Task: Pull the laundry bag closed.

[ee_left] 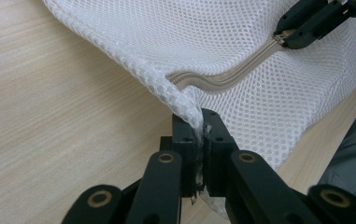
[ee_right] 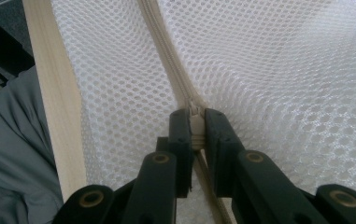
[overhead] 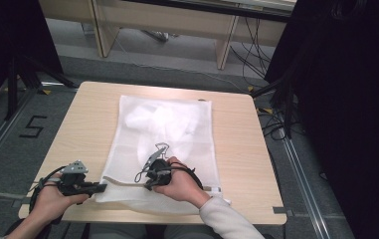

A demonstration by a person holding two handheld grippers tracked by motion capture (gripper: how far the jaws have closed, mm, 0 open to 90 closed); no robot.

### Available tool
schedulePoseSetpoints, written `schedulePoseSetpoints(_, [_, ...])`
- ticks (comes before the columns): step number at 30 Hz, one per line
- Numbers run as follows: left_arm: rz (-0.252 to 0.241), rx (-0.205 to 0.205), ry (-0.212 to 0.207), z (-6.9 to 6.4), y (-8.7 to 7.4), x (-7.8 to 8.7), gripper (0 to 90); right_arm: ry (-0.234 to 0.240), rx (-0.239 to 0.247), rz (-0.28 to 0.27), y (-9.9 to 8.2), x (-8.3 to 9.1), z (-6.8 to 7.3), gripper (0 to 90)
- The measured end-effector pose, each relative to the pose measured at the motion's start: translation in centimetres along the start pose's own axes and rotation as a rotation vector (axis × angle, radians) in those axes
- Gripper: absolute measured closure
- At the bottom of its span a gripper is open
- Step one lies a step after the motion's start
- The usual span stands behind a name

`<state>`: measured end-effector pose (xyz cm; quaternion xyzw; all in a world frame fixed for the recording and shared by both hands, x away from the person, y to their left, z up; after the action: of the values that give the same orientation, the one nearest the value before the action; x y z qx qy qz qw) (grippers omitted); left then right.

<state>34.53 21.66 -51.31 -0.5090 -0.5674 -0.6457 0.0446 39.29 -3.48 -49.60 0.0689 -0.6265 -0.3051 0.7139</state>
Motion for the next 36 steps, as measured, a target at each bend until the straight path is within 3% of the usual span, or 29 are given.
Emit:
schedulePoseSetpoints(1, [0.002, -0.001, 0.001, 0.0, 0.0, 0.0, 85.1, 0.002, 0.002, 0.001, 0.0, 0.0, 0.0, 82.5])
schedulePoseSetpoints(3, [-0.02, 0.035, -0.001, -0.2, 0.0, -0.2, 85.1, 0.004, -0.006, 0.006, 0.0, 0.1, 0.0, 82.5])
schedulePoseSetpoints(5, [-0.021, 0.034, -0.001, -0.2, 0.0, -0.2, 85.1, -0.001, -0.008, 0.005, -0.1, 0.2, -0.1, 82.5])
schedulePoseSetpoints(6, [0.003, -0.001, -0.001, 0.0, 0.0, 0.0, 85.1, -0.002, -0.007, 0.004, -0.2, 0.3, -0.2, 82.6])
schedulePoseSetpoints(8, [-0.023, 0.038, -0.002, -0.2, 0.0, -0.2, 85.1, -0.002, -0.01, 0.005, -0.3, 0.3, -0.2, 82.5])
schedulePoseSetpoints(10, [-0.021, 0.035, 0.003, -0.2, 0.0, -0.2, 85.1, -0.001, -0.009, 0.006, -0.3, 0.4, -0.2, 82.5])
schedulePoseSetpoints(11, [0.003, 0.0, -0.003, 0.0, 0.0, 0.0, 85.1, -0.002, -0.021, 0.007, -0.4, 0.5, -0.2, 82.5])
schedulePoseSetpoints(13, [0.002, 0.0, -0.001, 0.0, 0.0, 0.0, 85.1, 0.002, -0.026, 0.006, -0.4, 0.5, -0.1, 82.5])
schedulePoseSetpoints(14, [-0.023, 0.038, -0.001, -0.2, 0.0, -0.2, 85.1, 0.001, -0.011, 0.007, -0.4, 0.5, -0.2, 82.5])
schedulePoseSetpoints(17, [-0.039, 0.04, 0.004, -0.3, 0.0, -0.3, 85.1, -0.003, -0.027, 0.012, -0.6, 0.7, -0.3, 82.6])
schedulePoseSetpoints(18, [-0.01, 0.002, 0.003, 0.0, 0.0, -0.1, 85.1, -0.003, -0.027, 0.012, -0.6, 0.7, -0.3, 82.6])
schedulePoseSetpoints(20, [-0.003, 0.001, 0.003, 0.0, 0.0, -0.1, 85.1, -0.004, -0.026, 0.01, -0.9, 0.9, -0.4, 82.5])
schedulePoseSetpoints(21, [-0.024, 0.024, 0.005, -0.1, 0.0, -0.2, 85.1, -0.004, -0.026, 0.01, -0.9, 0.9, -0.4, 82.5])
schedulePoseSetpoints(28, [-0.012, 0.021, 0.007, -0.1, 0.0, -0.2, 85.1, -0.006, -0.021, 0.004, -1.1, 1.1, -0.6, 82.5])
schedulePoseSetpoints(30, [-0.041, 0.048, 0.002, -0.3, 0.0, -0.3, 85.0, -0.01, -0.024, 0.001, -1.1, 1.1, -0.6, 82.5])
schedulePoseSetpoints(36, [-0.032, 0.036, 0.006, -0.2, 0.0, -0.3, 84.9, -0.012, -0.03, 0.009, -1.3, 1.4, -0.8, 82.6])
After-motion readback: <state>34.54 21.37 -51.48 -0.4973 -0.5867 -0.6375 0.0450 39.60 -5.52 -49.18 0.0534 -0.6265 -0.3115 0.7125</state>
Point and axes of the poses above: each handheld gripper's, and its own axes: x roughly backward along the jaws, y roughly out of its top, z roughly to its left, the point moved 3 cm from there along -x, roughly forward along the jaws, and after that the axes turned 7 degrees about y, right-handed, at the moved point
